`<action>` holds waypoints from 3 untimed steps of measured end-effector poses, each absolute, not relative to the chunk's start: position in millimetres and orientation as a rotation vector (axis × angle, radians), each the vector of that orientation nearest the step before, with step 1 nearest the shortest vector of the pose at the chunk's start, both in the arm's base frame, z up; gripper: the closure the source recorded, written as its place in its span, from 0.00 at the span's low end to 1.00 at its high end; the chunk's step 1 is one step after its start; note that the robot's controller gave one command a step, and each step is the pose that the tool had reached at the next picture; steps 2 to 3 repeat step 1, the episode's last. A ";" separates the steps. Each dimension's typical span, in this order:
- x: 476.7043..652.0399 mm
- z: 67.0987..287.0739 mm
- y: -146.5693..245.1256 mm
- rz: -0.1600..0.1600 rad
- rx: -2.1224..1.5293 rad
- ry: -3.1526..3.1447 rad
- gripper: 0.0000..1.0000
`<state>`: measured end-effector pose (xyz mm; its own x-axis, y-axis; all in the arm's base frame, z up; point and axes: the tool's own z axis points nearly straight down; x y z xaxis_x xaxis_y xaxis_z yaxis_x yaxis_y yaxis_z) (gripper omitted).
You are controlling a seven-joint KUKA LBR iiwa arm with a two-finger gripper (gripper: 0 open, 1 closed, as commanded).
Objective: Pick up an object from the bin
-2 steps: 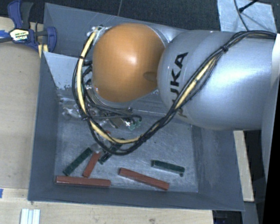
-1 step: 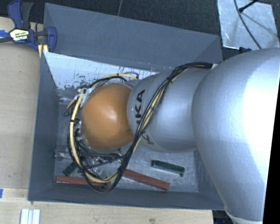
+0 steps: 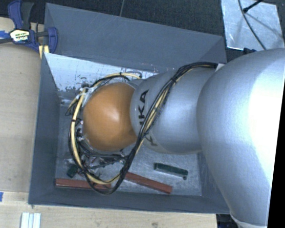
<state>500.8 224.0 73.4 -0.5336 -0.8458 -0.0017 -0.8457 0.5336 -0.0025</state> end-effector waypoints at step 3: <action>551.8 258.8 214.3 -0.003 -1.650 2.658 1.00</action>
Offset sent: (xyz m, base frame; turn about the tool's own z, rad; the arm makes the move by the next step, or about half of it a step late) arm 0.0480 -0.0097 0.1799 -0.1066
